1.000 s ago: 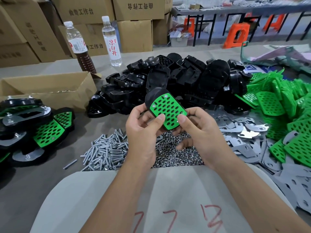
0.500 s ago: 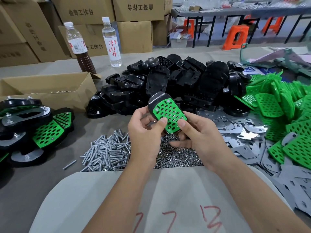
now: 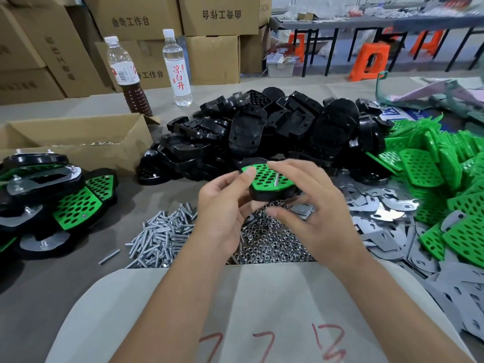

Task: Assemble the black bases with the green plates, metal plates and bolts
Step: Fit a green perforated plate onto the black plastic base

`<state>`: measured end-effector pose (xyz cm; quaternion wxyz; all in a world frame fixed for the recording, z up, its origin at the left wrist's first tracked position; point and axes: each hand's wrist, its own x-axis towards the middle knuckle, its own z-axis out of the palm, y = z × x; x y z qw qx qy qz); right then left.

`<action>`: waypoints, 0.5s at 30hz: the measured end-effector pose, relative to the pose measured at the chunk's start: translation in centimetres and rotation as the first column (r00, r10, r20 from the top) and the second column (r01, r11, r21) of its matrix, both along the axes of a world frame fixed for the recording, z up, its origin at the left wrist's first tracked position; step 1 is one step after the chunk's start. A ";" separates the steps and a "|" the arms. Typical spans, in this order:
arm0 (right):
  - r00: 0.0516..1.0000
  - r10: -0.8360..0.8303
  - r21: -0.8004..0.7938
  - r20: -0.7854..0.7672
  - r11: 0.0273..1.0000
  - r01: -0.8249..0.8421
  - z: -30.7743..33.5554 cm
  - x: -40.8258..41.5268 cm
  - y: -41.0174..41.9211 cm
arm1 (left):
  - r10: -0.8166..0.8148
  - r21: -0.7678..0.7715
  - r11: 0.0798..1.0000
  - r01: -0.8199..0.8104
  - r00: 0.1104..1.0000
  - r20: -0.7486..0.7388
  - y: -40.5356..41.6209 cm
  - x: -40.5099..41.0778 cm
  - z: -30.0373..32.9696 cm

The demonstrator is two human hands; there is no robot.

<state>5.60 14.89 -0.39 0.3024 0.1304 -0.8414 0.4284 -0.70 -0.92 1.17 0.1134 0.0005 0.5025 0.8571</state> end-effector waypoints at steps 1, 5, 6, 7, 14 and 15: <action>1.000 0.001 -0.004 -0.008 1.000 -0.001 0.0 0.0 0.0 | -0.046 0.028 0.999 0.046 0.999 0.013 -0.1 0.1 0.1; 0.996 -0.071 -0.074 -0.050 0.995 0.067 -0.2 -0.1 0.0 | -0.099 0.028 0.995 0.099 0.995 0.021 -0.4 0.6 0.6; 0.995 -0.093 -0.164 -0.022 0.982 0.088 -0.2 -0.1 0.1 | -0.061 -0.070 0.996 0.060 0.998 -0.015 -0.4 0.5 0.5; 0.995 -0.100 -0.287 0.015 0.953 0.100 -0.1 -0.1 0.1 | 0.001 -0.214 0.977 -0.021 0.996 -0.094 -0.5 0.5 0.4; 0.990 -0.053 -0.548 0.128 0.829 0.115 0.5 0.1 0.2 | -0.217 -0.504 0.857 -0.106 0.813 -0.541 0.4 0.7 1.2; 0.990 -0.027 -0.548 0.142 0.830 0.101 0.4 0.1 0.1 | -0.256 -0.507 0.859 -0.068 0.801 -0.541 0.8 0.7 1.1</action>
